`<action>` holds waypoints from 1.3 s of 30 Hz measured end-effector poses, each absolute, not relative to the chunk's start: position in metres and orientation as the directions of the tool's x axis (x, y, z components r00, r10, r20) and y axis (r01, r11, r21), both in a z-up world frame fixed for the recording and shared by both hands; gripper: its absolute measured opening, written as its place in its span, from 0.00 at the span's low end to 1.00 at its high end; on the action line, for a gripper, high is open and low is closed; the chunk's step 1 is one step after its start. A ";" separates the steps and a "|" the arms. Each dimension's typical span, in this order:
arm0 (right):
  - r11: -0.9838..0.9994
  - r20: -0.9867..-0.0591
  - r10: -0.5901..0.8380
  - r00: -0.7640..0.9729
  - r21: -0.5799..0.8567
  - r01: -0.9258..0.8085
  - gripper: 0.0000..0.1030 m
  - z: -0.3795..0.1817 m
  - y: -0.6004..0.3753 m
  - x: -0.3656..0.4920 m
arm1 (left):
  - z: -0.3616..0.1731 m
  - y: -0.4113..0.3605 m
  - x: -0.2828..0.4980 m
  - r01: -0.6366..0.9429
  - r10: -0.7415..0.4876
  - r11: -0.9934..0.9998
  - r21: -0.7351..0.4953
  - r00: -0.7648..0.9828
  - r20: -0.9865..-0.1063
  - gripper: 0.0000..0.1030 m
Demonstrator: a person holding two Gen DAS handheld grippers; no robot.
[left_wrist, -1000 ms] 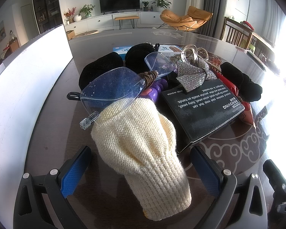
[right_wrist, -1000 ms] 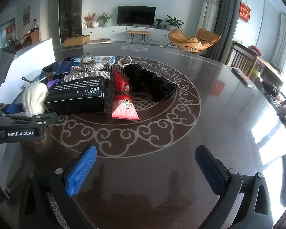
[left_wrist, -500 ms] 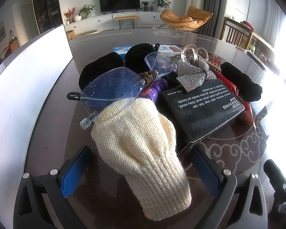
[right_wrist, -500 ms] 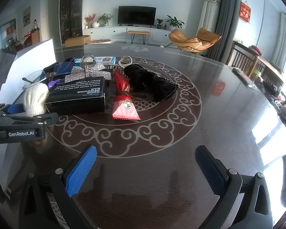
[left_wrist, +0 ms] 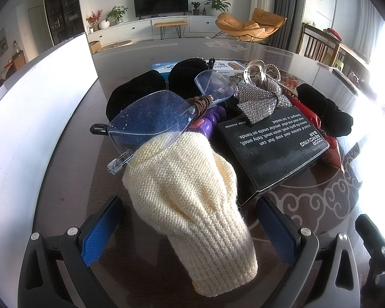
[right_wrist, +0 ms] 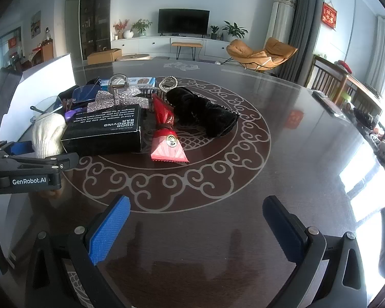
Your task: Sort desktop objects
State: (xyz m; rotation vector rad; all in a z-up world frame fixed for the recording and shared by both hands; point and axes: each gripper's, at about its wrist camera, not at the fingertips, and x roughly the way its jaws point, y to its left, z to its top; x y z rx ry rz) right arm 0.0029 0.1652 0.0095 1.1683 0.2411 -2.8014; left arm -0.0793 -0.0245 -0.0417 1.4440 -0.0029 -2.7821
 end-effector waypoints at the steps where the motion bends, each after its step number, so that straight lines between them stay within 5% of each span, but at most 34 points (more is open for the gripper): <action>1: -0.983 -0.712 -0.028 -0.702 -0.108 0.149 1.00 0.009 0.165 0.003 | -0.042 -0.025 -0.079 0.006 -0.007 -1.000 0.005 -0.576 -0.818 1.00; 39: -0.980 -0.721 -0.027 -0.692 -0.118 0.160 1.00 0.007 0.160 0.002 | -0.042 -0.025 -0.079 0.006 -0.007 -1.000 0.005 -0.576 -0.818 1.00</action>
